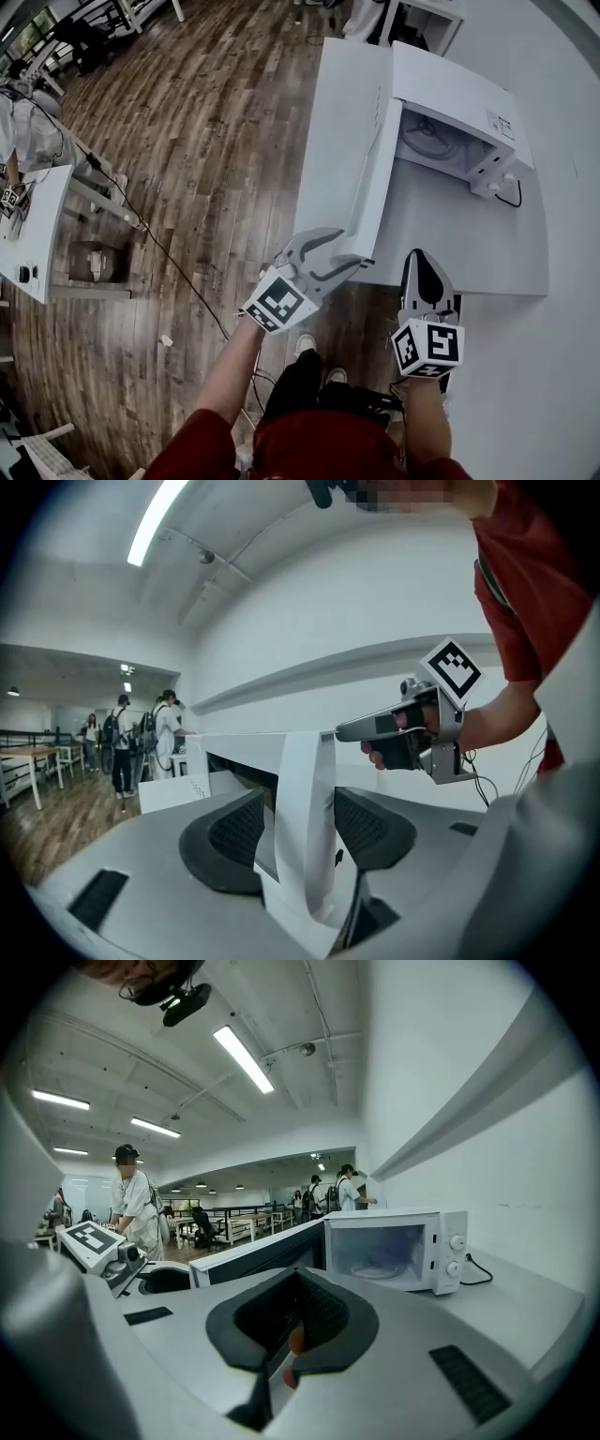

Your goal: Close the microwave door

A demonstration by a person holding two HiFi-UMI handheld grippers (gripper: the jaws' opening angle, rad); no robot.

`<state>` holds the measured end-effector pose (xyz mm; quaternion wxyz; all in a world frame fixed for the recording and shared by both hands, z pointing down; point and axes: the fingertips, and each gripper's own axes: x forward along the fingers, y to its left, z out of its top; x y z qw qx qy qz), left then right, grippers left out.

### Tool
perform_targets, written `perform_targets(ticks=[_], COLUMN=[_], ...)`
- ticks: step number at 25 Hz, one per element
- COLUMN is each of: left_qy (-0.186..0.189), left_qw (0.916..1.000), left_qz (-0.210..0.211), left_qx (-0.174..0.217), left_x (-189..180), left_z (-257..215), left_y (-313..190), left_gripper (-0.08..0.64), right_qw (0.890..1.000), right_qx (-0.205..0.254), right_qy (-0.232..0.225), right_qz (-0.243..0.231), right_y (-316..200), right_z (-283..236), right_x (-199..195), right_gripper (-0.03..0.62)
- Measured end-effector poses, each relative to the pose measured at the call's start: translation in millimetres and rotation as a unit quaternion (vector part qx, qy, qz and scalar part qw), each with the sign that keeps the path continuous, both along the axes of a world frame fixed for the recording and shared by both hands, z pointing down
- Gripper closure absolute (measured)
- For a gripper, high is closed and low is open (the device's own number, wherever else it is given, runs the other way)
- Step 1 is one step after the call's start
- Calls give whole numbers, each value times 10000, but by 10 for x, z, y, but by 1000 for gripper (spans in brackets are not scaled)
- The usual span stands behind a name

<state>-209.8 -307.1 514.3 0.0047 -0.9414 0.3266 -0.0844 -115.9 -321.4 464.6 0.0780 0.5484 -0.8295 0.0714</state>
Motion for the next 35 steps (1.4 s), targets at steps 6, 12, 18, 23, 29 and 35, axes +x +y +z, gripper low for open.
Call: perform_targets(ticks=[6, 12, 18, 23, 29, 35], left_qy=[-176, -240, -254, -225, -395, -251], left_qw=[9988, 9970, 9950, 9932, 9919, 9985], left_qz=[445, 732, 965, 1130, 1202, 449], left_qx=[34, -43, -63, -159, -95, -163], left_x=[95, 217, 428, 710, 1168, 1664], left_z=[46, 41, 35, 51, 31, 27], left_y=[4, 13, 31, 41, -58, -254], left_gripper=[333, 361, 387, 394, 397, 403], right_qw=[10000, 9999, 9994, 9979, 9962, 9961], right_qx=[-37, -10, 79, 83, 200, 222], right_qy=[62, 85, 69, -7, -145, -274], right_qz=[-15, 94, 330, 640, 833, 809], right_y=[-42, -55, -10, 52, -77, -273], right_z=[53, 24, -25, -16, -84, -118], right_x=[-48, 43, 269, 613, 1061, 1617], right_gripper=[568, 568, 568, 568, 568, 568])
